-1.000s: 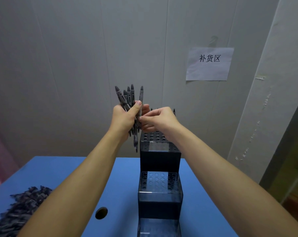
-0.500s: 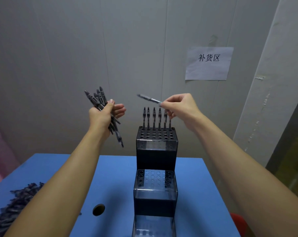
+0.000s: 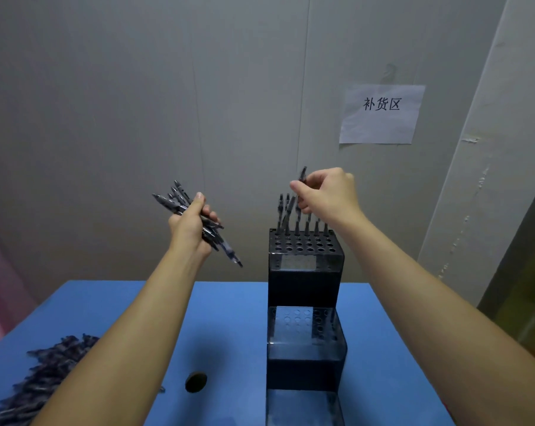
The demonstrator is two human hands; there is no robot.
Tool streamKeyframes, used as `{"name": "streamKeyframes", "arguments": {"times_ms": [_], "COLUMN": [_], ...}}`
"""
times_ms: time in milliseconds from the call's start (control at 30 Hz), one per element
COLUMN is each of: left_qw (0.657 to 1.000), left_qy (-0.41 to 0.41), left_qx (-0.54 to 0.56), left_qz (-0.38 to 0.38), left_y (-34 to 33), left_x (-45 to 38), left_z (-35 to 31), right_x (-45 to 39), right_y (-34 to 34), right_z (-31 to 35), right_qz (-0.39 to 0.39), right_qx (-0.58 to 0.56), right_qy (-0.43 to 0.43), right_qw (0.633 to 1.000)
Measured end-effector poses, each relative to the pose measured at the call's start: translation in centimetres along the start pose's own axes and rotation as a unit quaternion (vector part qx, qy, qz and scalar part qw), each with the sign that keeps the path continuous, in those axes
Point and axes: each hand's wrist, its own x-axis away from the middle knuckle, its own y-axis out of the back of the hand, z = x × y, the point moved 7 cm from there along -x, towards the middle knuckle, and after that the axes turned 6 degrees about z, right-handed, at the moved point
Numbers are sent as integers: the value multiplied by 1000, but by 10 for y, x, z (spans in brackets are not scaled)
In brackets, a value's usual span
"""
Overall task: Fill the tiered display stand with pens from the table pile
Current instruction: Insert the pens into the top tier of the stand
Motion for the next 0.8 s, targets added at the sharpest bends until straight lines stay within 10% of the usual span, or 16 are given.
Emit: {"name": "streamKeyframes", "arguments": {"times_ms": [800], "left_qw": [998], "left_qy": [24], "left_qx": [44], "left_qz": [47], "left_y": [-6], "left_x": [-7], "left_z": [2], "right_x": [15], "right_y": [-49], "right_z": [2], "right_qz": [130], "right_qx": [260], "right_qy": [-91], "right_qw": [952]}}
